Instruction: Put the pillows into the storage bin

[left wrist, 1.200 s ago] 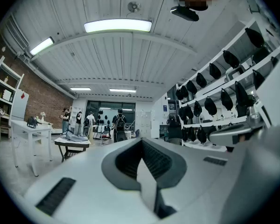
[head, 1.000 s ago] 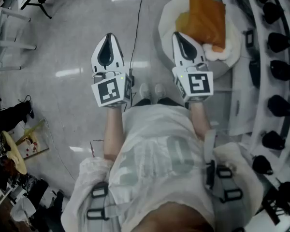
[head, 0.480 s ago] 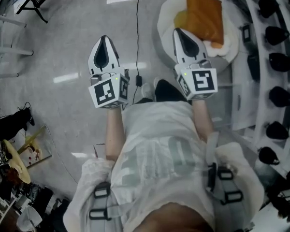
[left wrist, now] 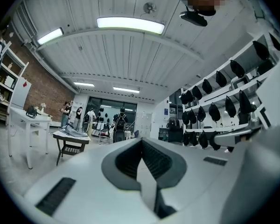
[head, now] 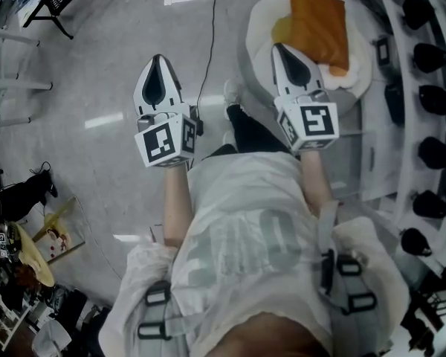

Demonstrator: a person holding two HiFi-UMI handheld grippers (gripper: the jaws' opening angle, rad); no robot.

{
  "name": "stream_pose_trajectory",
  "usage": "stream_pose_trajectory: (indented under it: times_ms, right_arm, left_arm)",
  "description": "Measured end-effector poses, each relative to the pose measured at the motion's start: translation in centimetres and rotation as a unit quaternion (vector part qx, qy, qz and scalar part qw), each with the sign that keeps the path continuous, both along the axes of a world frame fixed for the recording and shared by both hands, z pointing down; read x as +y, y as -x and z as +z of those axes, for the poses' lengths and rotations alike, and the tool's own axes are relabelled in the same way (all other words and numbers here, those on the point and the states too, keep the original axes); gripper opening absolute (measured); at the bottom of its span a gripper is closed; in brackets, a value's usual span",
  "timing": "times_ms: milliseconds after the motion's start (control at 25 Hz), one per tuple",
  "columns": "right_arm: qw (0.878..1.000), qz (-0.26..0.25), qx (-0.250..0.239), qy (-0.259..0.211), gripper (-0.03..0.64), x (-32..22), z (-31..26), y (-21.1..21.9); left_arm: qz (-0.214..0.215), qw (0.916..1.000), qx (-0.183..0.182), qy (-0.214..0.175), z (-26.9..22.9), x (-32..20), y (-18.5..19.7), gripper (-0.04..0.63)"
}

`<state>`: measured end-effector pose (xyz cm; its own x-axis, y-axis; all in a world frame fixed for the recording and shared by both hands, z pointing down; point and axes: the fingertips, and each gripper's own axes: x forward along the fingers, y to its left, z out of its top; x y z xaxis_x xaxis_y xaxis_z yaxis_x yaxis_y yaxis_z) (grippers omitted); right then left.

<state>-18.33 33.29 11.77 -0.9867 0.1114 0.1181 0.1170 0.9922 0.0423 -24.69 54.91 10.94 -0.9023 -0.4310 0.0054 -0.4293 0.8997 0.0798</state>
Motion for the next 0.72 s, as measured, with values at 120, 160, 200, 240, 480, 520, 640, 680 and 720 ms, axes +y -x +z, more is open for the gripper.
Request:
stream_pose_trajectory:
  times_ms: [120, 160, 200, 240, 480, 520, 640, 680, 720]
  right_arm:
    - [1.0, 0.005, -0.002, 0.01, 0.008, -0.3, 0.5, 2.2]
    - [1.0, 0.004, -0.001, 0.013, 0.008, -0.3, 0.5, 3.1]
    - [1.0, 0.003, 0.0, 0.015, 0.008, -0.3, 0.7, 3.9]
    - [1.0, 0.002, 0.002, 0.016, 0.008, -0.5, 0.8, 4.8]
    - [1.0, 0.004, 0.01, 0.026, 0.008, -3.7, 1.8, 11.8]
    - [1.0, 0.002, 0.009, 0.026, 0.008, -4.2, 1.8, 13.3]
    - [1.0, -0.001, 0.015, 0.026, 0.008, -5.9, 1.9, 17.9]
    - [1.0, -0.004, 0.016, 0.024, 0.008, -6.4, 1.9, 19.4]
    - [1.0, -0.006, 0.015, 0.024, 0.008, -7.0, 1.8, 20.8]
  left_arm:
    - [0.008, 1.0, -0.003, 0.006, 0.4, -0.6, 2.0, 0.008]
    - [0.008, 1.0, -0.001, 0.001, 0.4, -0.8, 2.9, 0.008]
    - [0.008, 1.0, 0.002, -0.006, 0.3, -1.0, 3.7, 0.008]
    - [0.008, 0.9999, 0.003, -0.009, 0.2, -1.2, 4.6, 0.008]
    - [0.016, 0.9999, -0.002, 0.002, -0.1, -4.3, 11.4, 0.008]
    - [0.015, 0.9999, 0.0, -0.002, -0.2, -4.9, 12.8, 0.008]
    - [0.018, 0.9998, -0.001, -0.002, -0.1, -6.9, 17.4, 0.008]
    - [0.018, 0.9998, 0.001, 0.002, 0.0, -7.5, 18.9, 0.008]
    - [0.019, 0.9998, 0.003, 0.007, 0.0, -8.0, 20.4, 0.008]
